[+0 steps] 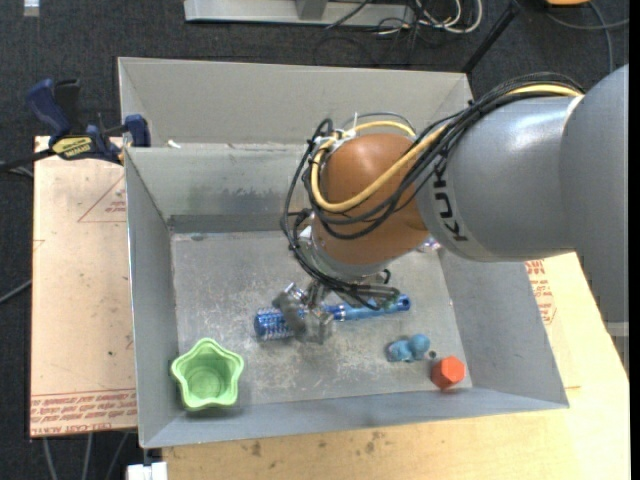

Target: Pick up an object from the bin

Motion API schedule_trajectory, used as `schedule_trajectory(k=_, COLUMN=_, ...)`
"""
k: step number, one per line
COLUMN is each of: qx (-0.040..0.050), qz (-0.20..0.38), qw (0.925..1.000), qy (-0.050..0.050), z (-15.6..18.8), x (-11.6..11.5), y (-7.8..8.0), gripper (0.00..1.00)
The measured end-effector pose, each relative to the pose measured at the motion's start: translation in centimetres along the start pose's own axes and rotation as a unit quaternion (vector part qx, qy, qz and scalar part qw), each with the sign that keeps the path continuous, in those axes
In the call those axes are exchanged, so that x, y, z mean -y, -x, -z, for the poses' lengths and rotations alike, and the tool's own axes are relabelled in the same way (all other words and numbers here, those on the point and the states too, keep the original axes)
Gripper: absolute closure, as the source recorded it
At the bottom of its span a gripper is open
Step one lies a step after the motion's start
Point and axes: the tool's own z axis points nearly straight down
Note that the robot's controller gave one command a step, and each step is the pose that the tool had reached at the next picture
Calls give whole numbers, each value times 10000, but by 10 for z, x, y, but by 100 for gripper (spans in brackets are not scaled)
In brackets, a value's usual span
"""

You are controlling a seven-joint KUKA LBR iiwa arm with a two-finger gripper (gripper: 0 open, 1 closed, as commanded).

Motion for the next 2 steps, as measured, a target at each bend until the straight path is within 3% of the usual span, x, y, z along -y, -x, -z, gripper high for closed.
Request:
schedule_trajectory(k=1, qx=23, qz=176, qw=9998, qy=-8, z=63, x=-46, y=-9, gripper=100)
schedule_trajectory(k=2, qx=10, qz=176, qw=9998, qy=-2, z=70, x=-60, y=8, gripper=100)
